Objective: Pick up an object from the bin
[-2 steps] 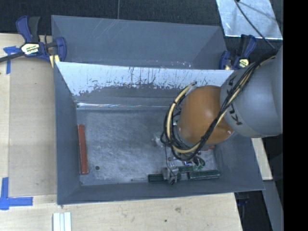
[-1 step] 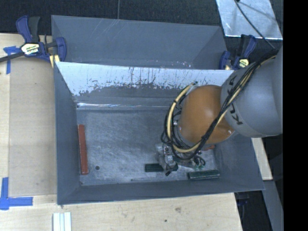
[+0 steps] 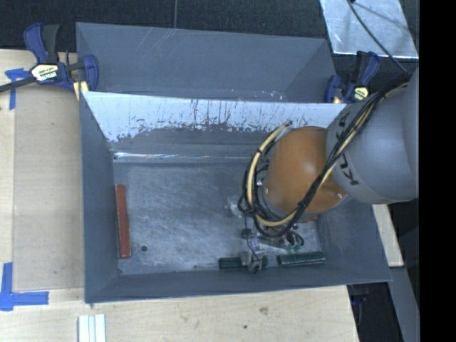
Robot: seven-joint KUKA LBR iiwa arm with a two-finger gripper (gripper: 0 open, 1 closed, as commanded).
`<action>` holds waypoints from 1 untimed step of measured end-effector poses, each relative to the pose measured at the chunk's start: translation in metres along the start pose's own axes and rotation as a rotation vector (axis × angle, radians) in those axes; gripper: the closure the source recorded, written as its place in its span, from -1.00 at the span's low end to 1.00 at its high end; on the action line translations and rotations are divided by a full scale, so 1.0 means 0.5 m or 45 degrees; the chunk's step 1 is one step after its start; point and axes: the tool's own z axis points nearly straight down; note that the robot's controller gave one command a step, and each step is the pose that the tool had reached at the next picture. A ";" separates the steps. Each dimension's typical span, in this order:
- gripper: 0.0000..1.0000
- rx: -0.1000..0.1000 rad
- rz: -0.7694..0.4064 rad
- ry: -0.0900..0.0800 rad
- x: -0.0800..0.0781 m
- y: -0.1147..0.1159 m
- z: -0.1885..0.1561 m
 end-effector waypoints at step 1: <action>-1.00 0.002 0.140 0.003 0.025 -0.103 -0.014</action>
Offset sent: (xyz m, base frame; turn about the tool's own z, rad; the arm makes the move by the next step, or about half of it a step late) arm -0.0051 -0.0500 0.0068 0.1033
